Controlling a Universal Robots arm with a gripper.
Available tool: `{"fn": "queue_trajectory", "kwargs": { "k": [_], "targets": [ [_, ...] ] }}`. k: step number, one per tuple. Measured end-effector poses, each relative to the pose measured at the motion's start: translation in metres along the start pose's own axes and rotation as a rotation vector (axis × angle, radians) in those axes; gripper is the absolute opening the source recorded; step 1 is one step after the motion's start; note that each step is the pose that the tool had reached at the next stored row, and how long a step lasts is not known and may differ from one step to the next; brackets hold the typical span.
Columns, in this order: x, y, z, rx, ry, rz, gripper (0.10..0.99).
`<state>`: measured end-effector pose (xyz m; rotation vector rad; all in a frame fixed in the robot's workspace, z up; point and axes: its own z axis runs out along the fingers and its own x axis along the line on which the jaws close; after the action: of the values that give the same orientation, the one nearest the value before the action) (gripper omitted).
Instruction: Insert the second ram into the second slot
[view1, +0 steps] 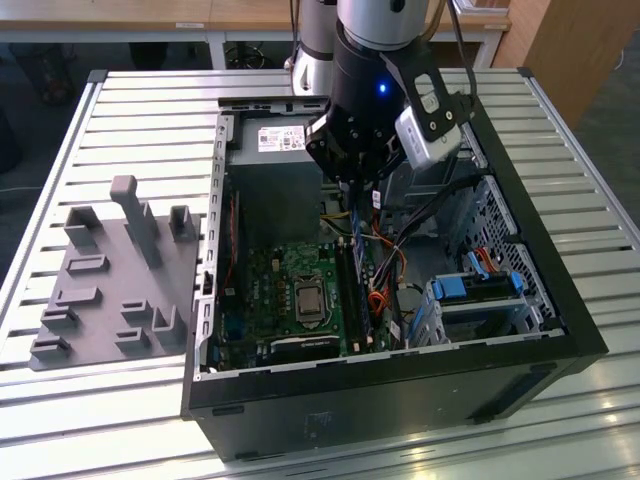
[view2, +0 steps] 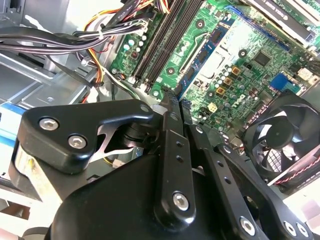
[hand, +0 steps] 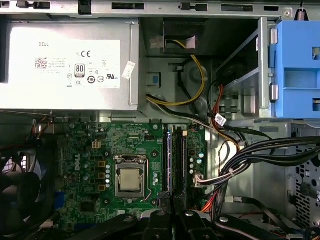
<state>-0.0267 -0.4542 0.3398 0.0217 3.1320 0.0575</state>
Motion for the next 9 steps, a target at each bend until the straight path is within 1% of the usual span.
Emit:
{"fn": "queue_trajectory", "kwargs": {
  "k": [9],
  "targets": [
    [0.0, -0.0002, 0.0032, 0.0, 0.0, 0.0, 0.137]
  ]
}}
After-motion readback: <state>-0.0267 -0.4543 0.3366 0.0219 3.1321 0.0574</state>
